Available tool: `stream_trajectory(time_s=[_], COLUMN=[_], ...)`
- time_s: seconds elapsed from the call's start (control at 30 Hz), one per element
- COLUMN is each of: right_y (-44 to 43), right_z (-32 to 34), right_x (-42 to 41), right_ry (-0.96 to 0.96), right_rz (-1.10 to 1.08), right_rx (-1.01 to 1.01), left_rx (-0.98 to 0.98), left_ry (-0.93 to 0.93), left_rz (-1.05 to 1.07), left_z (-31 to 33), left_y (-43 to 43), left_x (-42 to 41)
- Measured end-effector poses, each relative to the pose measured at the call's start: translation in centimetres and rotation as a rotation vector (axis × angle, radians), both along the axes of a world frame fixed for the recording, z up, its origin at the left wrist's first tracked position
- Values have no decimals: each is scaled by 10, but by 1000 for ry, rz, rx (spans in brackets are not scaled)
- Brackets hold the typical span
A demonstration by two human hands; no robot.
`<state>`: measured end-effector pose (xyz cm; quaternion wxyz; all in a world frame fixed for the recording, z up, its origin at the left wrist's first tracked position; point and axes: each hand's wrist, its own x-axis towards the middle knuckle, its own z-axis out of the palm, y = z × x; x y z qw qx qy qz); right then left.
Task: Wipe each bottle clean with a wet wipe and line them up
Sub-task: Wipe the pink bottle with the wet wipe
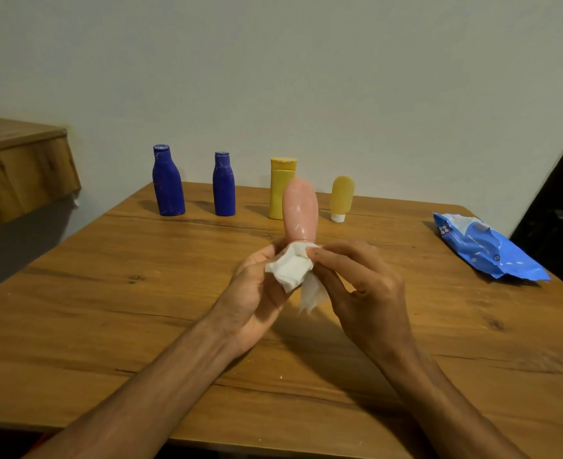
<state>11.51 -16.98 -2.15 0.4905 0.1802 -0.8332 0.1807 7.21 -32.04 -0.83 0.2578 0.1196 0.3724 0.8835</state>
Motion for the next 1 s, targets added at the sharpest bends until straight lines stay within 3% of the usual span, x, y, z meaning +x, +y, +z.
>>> stream_trajectory(time_s=[0.33,0.63,0.83,1.0], right_y=[3,2,8,5], right_z=[-1,1,6,5], right_x=[-3,-1,2,3], right_ry=[-61,-51,-12,17], right_rz=[61,48,15,39], right_rx=[-37,-13,-143,-106], left_rx=[9,-106,-28,-15], left_ry=[45,67,20,34], left_rz=[-26,-50,-60,-72], left_z=[1,3,3,0], left_y=[-3,-2,-3,-3], left_x=[-4,-3,-7,-6])
